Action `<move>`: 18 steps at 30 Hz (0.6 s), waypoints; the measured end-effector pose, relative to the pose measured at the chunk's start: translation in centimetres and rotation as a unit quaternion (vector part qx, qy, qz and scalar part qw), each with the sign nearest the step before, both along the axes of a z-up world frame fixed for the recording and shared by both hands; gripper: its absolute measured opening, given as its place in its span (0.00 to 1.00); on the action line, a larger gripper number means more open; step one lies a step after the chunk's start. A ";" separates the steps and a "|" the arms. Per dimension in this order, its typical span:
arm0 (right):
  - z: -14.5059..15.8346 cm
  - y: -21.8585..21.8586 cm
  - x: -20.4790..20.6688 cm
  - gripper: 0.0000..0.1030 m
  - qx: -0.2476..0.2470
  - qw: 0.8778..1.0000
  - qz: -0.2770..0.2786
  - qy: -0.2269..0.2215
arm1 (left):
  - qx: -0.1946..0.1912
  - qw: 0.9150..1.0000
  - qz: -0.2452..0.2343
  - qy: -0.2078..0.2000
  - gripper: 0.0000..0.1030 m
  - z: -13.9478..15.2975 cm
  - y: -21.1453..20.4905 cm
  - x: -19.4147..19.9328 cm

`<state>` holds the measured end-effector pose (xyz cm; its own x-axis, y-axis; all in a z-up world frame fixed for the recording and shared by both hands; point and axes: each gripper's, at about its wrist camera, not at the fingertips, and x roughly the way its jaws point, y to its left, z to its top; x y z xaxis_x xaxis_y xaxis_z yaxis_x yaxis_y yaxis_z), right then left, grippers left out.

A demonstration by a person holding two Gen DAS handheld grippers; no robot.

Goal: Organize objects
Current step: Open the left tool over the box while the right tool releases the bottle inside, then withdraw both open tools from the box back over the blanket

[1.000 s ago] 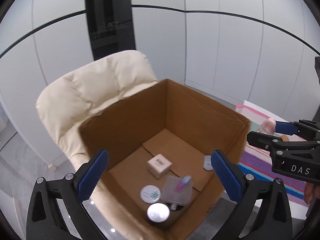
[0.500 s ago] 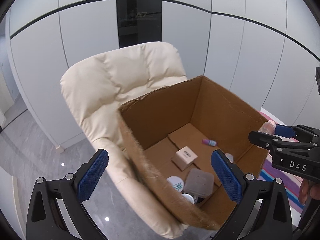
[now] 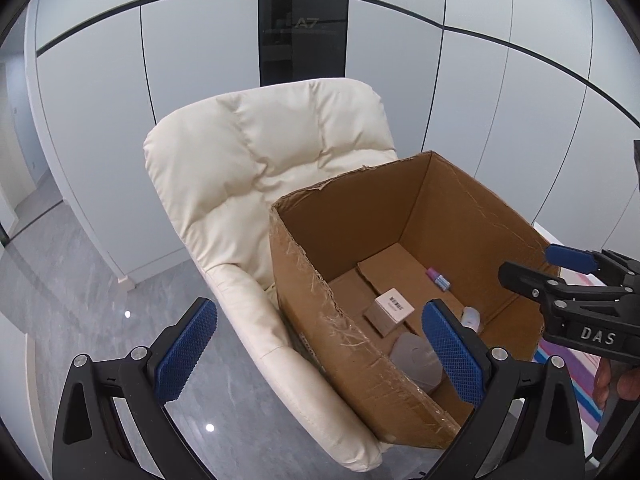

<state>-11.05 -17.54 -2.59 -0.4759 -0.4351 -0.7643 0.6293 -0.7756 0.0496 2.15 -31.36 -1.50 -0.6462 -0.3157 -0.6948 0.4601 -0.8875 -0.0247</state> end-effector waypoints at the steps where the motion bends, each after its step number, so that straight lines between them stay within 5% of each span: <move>1: 0.1 0.0 0.0 0.86 -0.001 1.000 -0.001 0.002 | -0.001 1.000 -0.001 0.000 1.00 0.0 0.1 0.0; 10: 0.2 2.4 -0.7 0.99 -0.002 1.000 -0.025 0.008 | -0.003 1.000 -0.014 0.001 1.00 -0.1 1.4 -1.4; 18: 0.5 4.8 -1.2 1.00 -0.005 0.999 -0.043 0.016 | -0.003 0.999 -0.032 0.004 1.00 0.1 3.2 -2.9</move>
<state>-12.27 -12.69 -2.06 -0.5361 -0.3991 -0.7439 0.5615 -0.8265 0.0387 -0.77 -28.17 -1.43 -0.6707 -0.2784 -0.6875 0.4031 -0.9149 -0.0227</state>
